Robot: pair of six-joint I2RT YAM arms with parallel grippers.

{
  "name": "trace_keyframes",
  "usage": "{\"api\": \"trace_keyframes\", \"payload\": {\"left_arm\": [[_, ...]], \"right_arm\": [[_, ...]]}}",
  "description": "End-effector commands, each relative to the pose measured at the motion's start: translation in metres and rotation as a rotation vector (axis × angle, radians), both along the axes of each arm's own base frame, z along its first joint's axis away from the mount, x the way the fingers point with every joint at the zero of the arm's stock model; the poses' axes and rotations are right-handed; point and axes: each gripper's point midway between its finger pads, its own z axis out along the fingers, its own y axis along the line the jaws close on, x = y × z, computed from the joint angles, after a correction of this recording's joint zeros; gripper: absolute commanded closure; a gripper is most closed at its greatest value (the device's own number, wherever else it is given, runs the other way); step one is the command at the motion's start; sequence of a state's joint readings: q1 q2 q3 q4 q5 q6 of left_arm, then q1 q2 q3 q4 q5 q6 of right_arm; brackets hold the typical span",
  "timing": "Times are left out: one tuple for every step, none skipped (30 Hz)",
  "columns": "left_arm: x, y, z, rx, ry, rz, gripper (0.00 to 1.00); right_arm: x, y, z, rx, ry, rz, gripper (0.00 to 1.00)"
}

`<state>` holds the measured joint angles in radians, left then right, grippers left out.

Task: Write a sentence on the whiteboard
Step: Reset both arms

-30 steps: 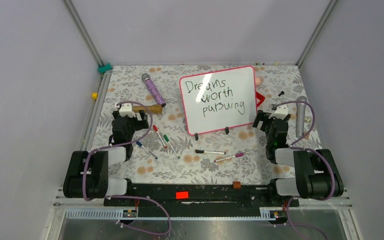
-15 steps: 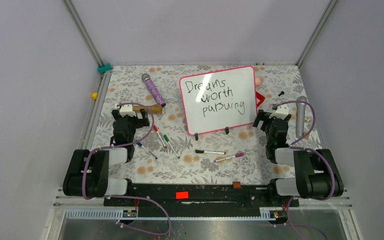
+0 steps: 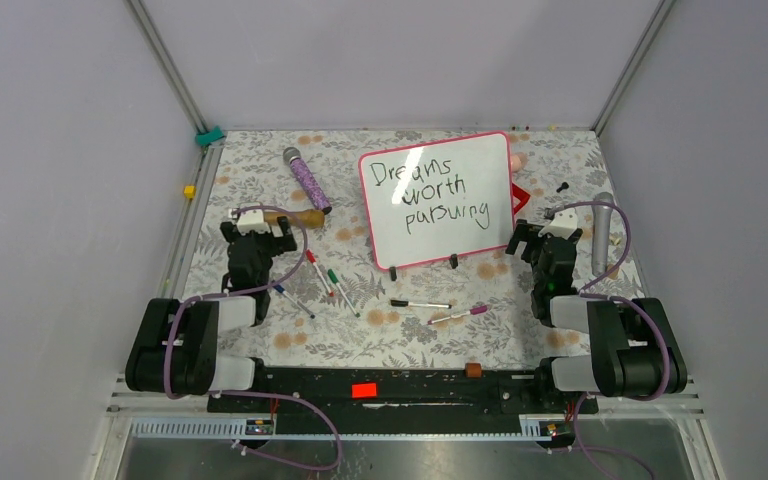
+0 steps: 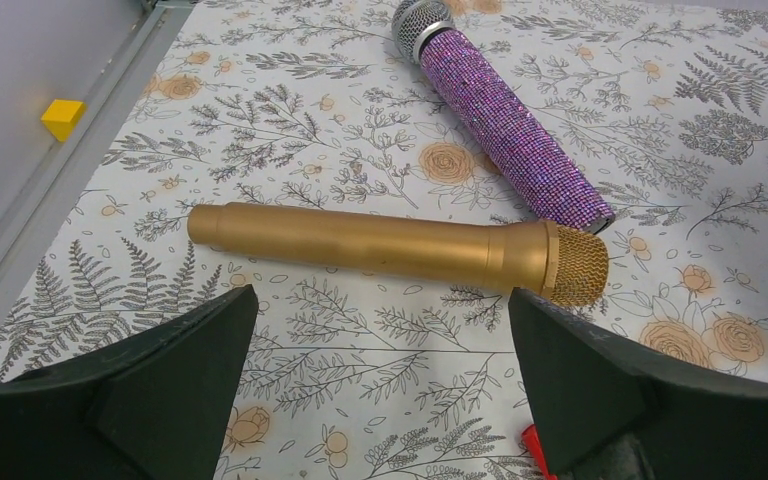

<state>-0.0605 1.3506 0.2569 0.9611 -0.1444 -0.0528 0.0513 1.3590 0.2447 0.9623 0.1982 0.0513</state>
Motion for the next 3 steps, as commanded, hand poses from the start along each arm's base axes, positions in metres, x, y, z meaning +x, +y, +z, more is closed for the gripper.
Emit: {"api": "trace_keyframes", "payload": {"left_arm": [[0.0031, 0.0038, 0.0169, -0.005, -0.072, 0.023, 0.01], [0.0031, 0.0038, 0.0169, -0.006, -0.072, 0.023, 0.01], [0.0031, 0.0037, 0.0169, -0.005, -0.072, 0.022, 0.01]], "right_arm": [[0.0099, -0.0051, 0.0175, 0.004, -0.058, -0.031, 0.01], [0.0099, -0.0051, 0.0175, 0.004, -0.058, -0.031, 0.00], [0.0099, -0.0053, 0.0175, 0.004, -0.057, -0.031, 0.01]]}}
